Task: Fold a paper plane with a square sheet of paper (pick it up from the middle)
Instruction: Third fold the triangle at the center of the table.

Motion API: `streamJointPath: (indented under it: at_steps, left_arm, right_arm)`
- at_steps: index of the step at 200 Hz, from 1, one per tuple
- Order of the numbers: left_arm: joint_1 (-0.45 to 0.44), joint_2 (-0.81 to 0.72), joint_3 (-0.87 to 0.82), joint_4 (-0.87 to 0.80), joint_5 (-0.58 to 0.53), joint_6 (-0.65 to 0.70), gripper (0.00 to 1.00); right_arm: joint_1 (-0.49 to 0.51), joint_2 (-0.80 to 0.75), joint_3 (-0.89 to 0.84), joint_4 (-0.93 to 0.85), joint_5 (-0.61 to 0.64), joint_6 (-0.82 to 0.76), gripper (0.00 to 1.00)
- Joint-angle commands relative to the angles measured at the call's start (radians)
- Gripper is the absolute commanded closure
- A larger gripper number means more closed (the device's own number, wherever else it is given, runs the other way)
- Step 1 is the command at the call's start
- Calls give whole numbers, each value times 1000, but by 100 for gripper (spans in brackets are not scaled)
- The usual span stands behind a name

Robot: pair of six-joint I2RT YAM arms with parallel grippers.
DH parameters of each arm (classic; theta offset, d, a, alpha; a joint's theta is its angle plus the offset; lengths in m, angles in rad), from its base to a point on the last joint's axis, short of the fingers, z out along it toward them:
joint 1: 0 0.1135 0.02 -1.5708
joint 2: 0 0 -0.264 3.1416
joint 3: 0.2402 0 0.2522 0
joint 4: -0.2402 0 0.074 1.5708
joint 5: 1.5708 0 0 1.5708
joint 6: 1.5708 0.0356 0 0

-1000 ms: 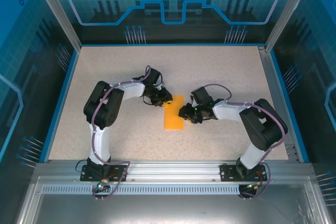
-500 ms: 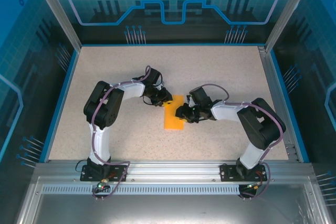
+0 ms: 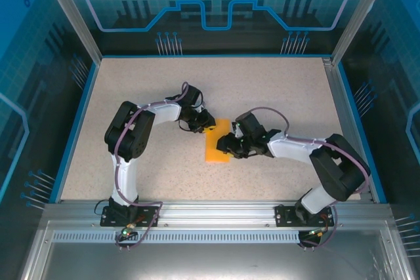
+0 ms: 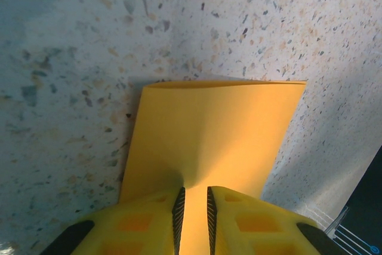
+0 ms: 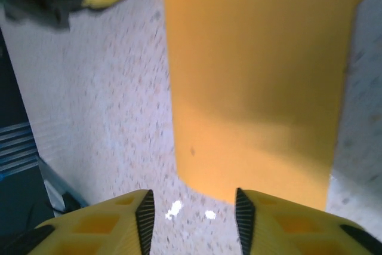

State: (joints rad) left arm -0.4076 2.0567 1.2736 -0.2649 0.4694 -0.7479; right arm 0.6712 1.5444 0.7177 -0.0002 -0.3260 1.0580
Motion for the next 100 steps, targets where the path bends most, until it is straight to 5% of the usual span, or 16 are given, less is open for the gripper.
streamJointPath:
  at_steps: [1,36,100]
  left_arm:
    - [6,10,-26,-85,-24,28,76]
    - [7,13,-28,-88,-22,31,76]
    - [7,11,-32,-83,-16,29,76]
  right_arm:
    - [65,0,-27,35,-11,103,54]
    - [143,85,-45,187,-16,197,53]
    - [161,124,-49,210,74,251,52]
